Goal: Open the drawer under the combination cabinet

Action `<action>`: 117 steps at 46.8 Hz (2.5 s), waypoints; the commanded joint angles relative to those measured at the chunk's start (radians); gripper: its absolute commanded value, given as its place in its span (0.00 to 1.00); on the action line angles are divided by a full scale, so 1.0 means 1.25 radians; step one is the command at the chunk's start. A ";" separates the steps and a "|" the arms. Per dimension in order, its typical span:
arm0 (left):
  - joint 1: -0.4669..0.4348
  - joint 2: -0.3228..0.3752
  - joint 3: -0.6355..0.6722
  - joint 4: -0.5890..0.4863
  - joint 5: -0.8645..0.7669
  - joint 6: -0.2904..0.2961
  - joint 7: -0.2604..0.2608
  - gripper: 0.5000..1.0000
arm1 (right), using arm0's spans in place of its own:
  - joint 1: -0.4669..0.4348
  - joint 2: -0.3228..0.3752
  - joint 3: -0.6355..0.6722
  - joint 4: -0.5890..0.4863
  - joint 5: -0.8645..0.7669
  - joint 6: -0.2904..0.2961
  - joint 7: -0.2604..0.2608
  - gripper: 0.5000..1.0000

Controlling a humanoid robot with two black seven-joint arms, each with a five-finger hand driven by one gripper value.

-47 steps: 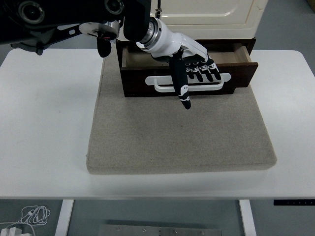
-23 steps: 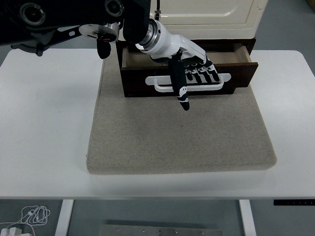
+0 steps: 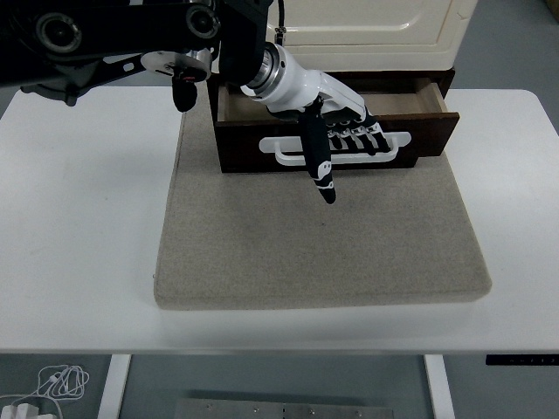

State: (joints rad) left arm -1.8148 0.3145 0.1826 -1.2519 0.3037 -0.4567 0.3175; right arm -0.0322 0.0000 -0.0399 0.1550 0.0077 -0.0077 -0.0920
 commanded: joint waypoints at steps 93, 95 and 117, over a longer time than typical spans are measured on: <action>0.039 0.087 -0.690 0.226 -0.012 -0.067 -0.256 1.00 | 0.000 0.000 0.000 0.000 0.000 0.000 0.000 0.86; 0.037 0.087 -0.712 0.253 -0.013 -0.064 -0.266 1.00 | 0.000 0.000 0.000 0.000 0.000 0.000 0.000 0.86; 0.034 0.136 -0.898 0.617 -0.098 -0.036 -0.292 1.00 | 0.000 0.000 0.002 -0.001 0.000 0.004 0.000 0.86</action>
State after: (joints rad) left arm -1.7706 0.4647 -0.9374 -0.5398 0.2221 -0.5222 -0.0496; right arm -0.0324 0.0000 -0.0357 0.1549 0.0080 -0.0031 -0.0922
